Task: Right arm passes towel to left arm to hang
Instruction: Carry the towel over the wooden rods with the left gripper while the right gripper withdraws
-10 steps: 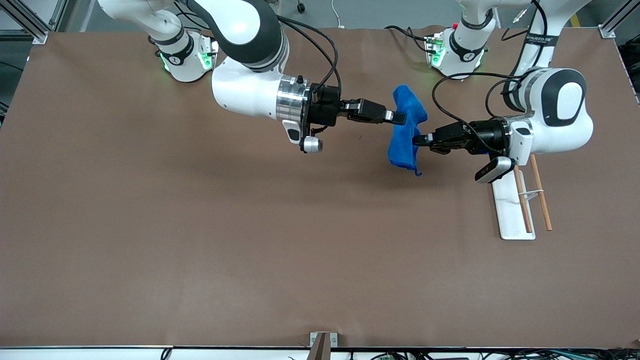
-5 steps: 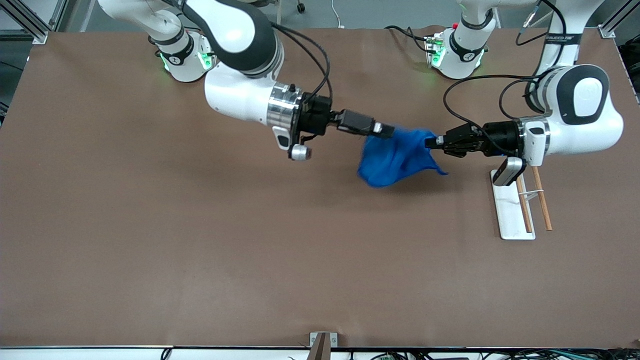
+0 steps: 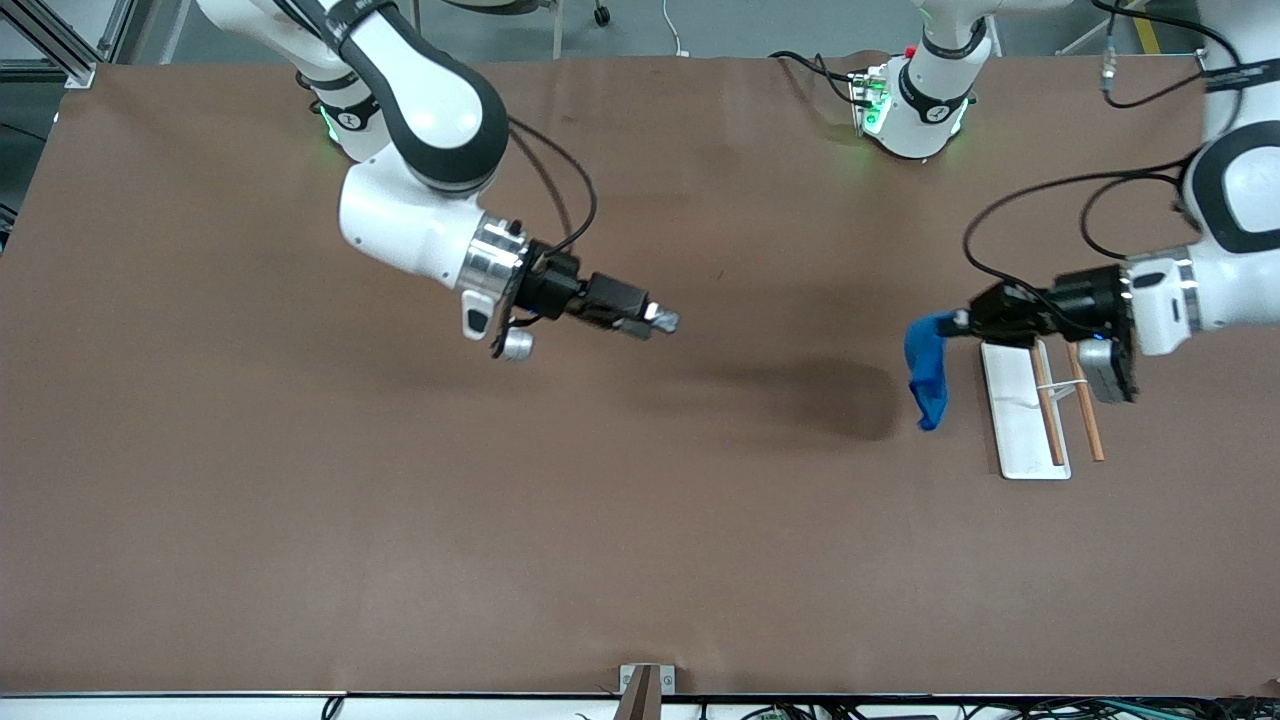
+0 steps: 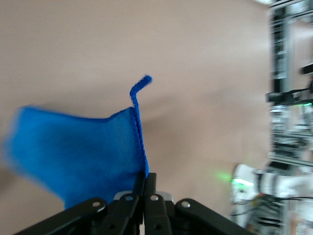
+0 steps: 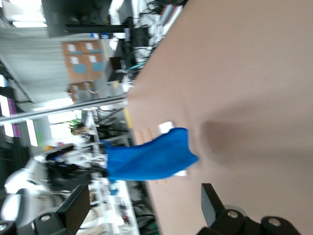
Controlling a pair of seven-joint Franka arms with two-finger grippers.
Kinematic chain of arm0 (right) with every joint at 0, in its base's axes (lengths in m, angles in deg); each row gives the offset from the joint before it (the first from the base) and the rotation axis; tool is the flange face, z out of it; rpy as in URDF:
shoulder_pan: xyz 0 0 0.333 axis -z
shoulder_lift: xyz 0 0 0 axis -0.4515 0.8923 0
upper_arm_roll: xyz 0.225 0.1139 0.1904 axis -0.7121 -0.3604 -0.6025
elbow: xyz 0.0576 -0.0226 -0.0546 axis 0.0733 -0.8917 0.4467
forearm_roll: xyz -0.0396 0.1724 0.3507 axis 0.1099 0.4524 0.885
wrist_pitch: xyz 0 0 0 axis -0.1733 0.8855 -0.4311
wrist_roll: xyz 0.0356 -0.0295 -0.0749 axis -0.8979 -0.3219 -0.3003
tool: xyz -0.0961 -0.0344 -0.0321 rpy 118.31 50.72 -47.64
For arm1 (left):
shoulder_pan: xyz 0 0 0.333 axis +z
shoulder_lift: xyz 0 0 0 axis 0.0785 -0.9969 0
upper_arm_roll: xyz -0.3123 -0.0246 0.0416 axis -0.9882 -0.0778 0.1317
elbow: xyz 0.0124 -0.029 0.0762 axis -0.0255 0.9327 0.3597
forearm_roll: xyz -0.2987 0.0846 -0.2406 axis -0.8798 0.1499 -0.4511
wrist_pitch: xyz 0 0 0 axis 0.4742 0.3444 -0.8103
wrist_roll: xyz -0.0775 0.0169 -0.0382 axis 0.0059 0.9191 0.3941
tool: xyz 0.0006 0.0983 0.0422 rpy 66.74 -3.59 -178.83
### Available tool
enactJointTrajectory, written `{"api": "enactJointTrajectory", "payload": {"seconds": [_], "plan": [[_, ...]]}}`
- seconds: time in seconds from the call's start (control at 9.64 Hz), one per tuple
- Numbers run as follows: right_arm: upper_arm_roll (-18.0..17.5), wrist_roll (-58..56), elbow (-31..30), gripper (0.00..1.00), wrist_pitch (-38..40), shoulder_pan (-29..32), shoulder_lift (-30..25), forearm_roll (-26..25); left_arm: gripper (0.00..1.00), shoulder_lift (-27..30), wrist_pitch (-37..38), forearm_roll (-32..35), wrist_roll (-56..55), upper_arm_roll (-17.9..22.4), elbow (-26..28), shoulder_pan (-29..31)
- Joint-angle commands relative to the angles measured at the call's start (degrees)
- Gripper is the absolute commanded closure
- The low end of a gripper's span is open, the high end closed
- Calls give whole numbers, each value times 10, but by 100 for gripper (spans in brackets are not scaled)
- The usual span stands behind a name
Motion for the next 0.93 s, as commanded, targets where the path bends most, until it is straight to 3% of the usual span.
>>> {"api": "enactJointTrajectory", "payload": {"seconds": [0.0, 0.31, 0.62, 0.83], "plan": [[32, -3, -55, 0, 67, 54, -28, -130, 100, -53, 0, 56, -2, 45, -53, -2], [197, 2, -53, 0, 222, 51, -56, -382, 100, -50, 0, 136, -16, 99, -61, -2], [290, 4, -52, 0, 276, 56, -110, -585, 100, -49, 2, 147, -39, 199, -69, -2], [329, 5, -26, 0, 349, 71, -132, -642, 100, -53, 3, 152, -32, 238, -62, -2]]}}
